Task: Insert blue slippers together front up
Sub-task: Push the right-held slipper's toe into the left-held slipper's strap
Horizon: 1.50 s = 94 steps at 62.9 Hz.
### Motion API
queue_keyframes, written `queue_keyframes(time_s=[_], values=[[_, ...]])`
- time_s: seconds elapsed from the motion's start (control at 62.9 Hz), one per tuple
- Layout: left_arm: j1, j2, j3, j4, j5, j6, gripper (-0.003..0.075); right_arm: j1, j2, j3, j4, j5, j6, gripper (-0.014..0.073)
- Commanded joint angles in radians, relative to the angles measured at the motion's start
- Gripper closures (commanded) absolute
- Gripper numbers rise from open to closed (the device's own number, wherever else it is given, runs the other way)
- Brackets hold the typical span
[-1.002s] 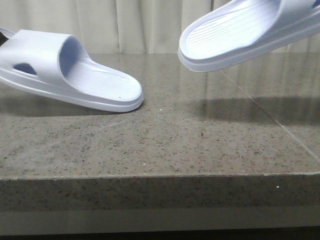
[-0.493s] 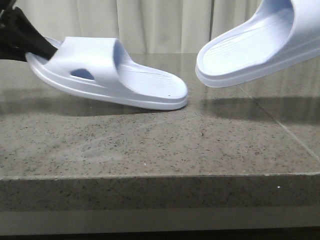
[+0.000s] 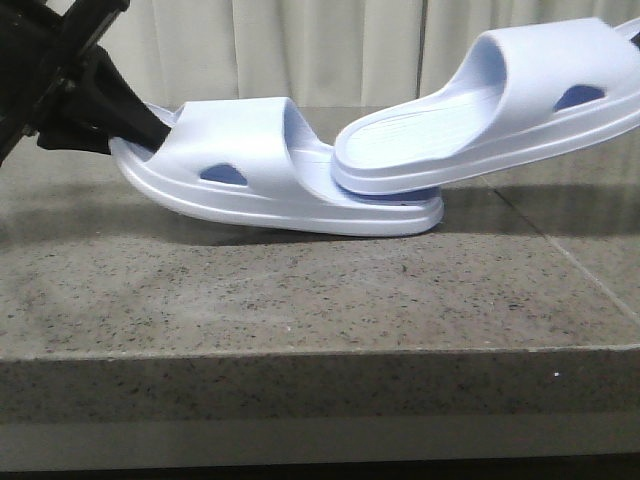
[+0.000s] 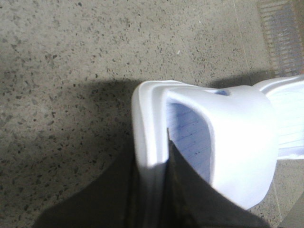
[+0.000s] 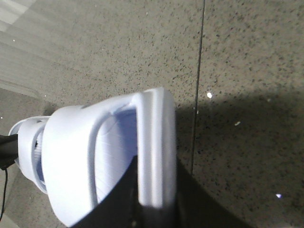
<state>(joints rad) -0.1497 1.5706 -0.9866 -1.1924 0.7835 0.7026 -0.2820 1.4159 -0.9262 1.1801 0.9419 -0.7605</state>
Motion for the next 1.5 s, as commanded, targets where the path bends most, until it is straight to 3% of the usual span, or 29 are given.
queue_keyframes(time_s=[0.0,0.414,0.939,1.066,1.304,1.384,1.479], values=[[-0.010,-0.040,-0.021,-0.045,0.001,0.002,0.0741,0.060,-0.009,-0.008,0.080,-0.053,-0.017,0.0660],[-0.055,0.011,-0.021,-0.063,-0.004,-0.002,0.0741,0.469,0.095,0.020,0.162,-0.239,-0.007,0.0660],[-0.059,0.029,-0.021,-0.078,0.004,-0.002,0.0741,0.496,0.101,0.019,0.086,-0.250,-0.008,0.0648],[-0.059,0.029,-0.021,-0.078,0.004,-0.002,0.0741,0.477,0.098,0.019,0.041,-0.249,-0.008,0.0524],[-0.059,0.029,-0.021,-0.078,0.006,-0.002,0.0741,0.379,0.090,0.019,0.005,-0.216,-0.008,0.0075],[-0.059,0.029,-0.021,-0.078,0.004,-0.002,0.0741,0.325,0.077,0.019,-0.011,-0.201,-0.008,0.0011],[-0.059,0.029,-0.023,-0.078,0.002,-0.002,0.0741,0.240,0.052,0.019,-0.042,-0.173,-0.008,0.0013]])
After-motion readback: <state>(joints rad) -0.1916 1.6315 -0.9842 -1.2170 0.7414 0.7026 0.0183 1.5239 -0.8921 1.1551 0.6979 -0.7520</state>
